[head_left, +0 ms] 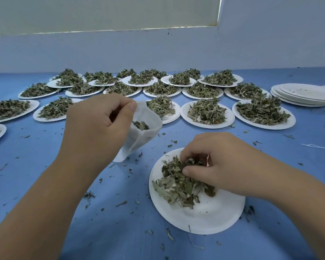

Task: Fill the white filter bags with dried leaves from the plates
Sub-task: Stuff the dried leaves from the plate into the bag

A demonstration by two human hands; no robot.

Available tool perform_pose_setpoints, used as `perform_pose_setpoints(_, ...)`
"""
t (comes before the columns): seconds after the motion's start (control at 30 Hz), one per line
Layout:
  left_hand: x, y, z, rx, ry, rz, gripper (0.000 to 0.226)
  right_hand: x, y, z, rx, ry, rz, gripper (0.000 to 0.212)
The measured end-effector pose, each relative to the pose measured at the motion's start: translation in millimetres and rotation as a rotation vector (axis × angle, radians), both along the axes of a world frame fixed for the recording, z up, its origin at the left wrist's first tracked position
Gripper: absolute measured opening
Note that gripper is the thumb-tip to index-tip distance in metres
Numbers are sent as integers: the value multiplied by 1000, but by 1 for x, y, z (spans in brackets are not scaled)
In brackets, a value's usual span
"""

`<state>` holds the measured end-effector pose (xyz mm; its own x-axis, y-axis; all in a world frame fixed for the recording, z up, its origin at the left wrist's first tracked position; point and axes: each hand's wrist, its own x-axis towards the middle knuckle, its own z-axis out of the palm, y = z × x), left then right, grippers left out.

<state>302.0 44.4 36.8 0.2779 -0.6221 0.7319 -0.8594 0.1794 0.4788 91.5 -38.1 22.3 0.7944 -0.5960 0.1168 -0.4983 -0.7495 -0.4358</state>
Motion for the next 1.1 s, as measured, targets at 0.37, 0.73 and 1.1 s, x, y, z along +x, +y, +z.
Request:
perform_pose_setpoints(0.37, -8, -1, 0, 92, -121, -19, 15, -4, -6, 7, 68, -112, -33, 7)
perform_pose_setpoints(0.73, -17, -12, -13, 167, -146, -119, 13, -14, -7, 19, 216, -272, 22, 11)
perform_pose_setpoints(1.1, -31, -16, -18, 271, 85, -213, 11, 6, 7, 8, -12, -209, -143, 2)
